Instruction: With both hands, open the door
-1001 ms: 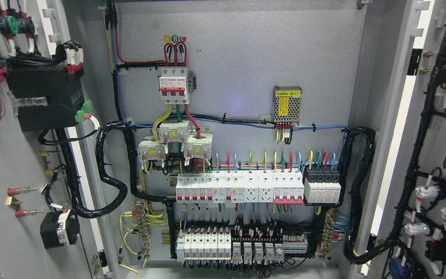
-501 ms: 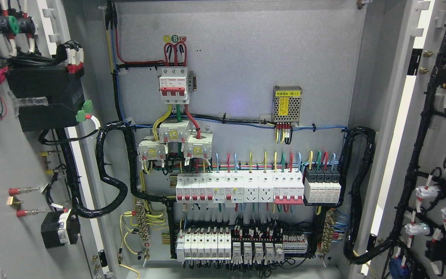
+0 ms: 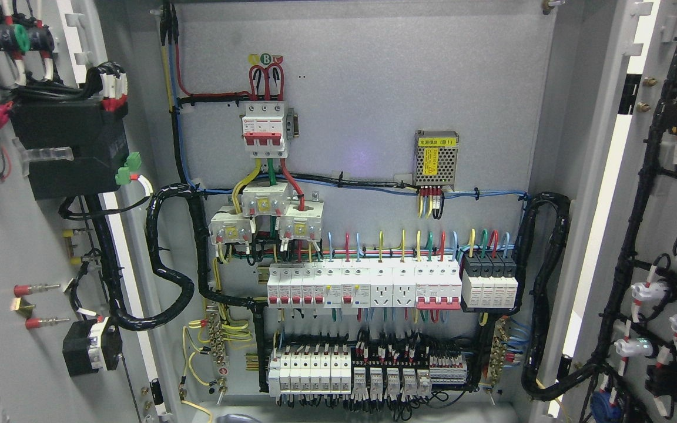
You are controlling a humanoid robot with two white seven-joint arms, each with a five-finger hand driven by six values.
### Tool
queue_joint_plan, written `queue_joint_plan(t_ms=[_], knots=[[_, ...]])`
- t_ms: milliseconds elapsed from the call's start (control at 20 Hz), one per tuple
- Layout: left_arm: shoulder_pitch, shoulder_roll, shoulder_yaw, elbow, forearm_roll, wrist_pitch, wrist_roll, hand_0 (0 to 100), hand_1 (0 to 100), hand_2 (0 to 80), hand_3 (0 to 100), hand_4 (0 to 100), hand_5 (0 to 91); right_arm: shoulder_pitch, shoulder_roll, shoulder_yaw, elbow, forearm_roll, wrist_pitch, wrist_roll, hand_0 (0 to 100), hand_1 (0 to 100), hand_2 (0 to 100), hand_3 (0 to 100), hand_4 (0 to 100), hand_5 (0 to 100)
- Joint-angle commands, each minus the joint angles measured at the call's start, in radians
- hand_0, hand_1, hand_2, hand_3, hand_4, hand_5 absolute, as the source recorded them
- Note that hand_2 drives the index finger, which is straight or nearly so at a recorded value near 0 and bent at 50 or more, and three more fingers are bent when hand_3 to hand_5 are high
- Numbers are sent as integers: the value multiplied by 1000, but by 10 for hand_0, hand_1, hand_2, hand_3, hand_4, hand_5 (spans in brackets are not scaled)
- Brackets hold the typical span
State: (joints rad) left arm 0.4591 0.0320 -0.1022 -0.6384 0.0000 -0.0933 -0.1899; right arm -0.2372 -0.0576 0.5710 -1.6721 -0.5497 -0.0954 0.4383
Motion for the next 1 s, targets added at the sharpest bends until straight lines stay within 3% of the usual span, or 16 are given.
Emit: queue_joint_plan(t_ms=[0, 300, 551, 851, 951], knots=[[214, 120, -73, -732, -6, -9, -2, 0, 0, 0, 0, 27, 0, 183, -160, -163, -103, 1, -105, -1, 225, 0, 0, 0, 0, 0], [250, 118, 4, -925, -6, -65, -2, 0, 0, 0, 0, 27, 0, 352, -215, -270, -176, 31, -358, -1, 225, 0, 0, 0, 0, 0], [248, 117, 15, -980, -6, -238, -2, 0, 0, 0, 0, 27, 0, 464, -292, -312, -192, 33, -539, 0, 225, 0, 0, 0, 0, 0], [248, 118, 42, -1072, 57, -272, -19, 0, 0, 0, 0, 27, 0, 604, -373, -434, -225, 33, -627, 0, 225, 0, 0, 0, 0, 0], [245, 120, 48, -1098, 60, -273, -20, 0, 0, 0, 0, 27, 0, 634, -383, -479, -238, 33, -671, 0, 225, 0, 0, 0, 0, 0]])
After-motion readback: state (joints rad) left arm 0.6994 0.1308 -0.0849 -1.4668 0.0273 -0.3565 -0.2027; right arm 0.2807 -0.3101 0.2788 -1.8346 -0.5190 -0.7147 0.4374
